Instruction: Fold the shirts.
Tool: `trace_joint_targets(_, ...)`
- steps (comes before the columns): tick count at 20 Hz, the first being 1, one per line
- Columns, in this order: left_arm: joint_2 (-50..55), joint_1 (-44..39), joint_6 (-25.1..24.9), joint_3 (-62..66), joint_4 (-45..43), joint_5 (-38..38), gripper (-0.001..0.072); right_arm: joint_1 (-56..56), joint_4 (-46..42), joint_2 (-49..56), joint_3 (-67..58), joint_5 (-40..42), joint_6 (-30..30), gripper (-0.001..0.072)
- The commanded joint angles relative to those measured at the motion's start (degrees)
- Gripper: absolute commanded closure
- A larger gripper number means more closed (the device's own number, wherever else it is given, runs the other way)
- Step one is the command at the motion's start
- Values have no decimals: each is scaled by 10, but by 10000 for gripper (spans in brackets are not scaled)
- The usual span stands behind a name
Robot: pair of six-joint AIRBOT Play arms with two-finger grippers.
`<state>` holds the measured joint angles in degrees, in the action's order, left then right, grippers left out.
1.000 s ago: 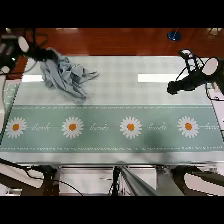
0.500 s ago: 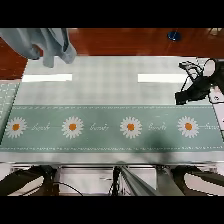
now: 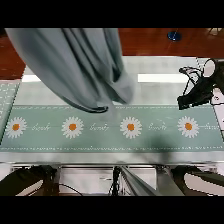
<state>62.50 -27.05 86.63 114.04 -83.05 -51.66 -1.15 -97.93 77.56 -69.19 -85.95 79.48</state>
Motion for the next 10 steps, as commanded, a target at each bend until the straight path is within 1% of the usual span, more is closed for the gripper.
trace_joint_targets(1, 30, -41, 0, -17, 47, -33, 683, 0, 0, 0, 0, 1, 0, 121)
trace_joint_targets(4, 80, -71, 0, -64, 57, -65, 684, 0, 0, 0, 0, 4, 0, 121)
trace_joint_targets(8, 162, -79, -3, -138, 55, -65, 684, 0, 0, 0, 0, 5, 0, 121)
trace_joint_targets(10, 210, -75, -42, -169, 55, -65, 684, 0, 0, 0, 0, 8, 0, 121)
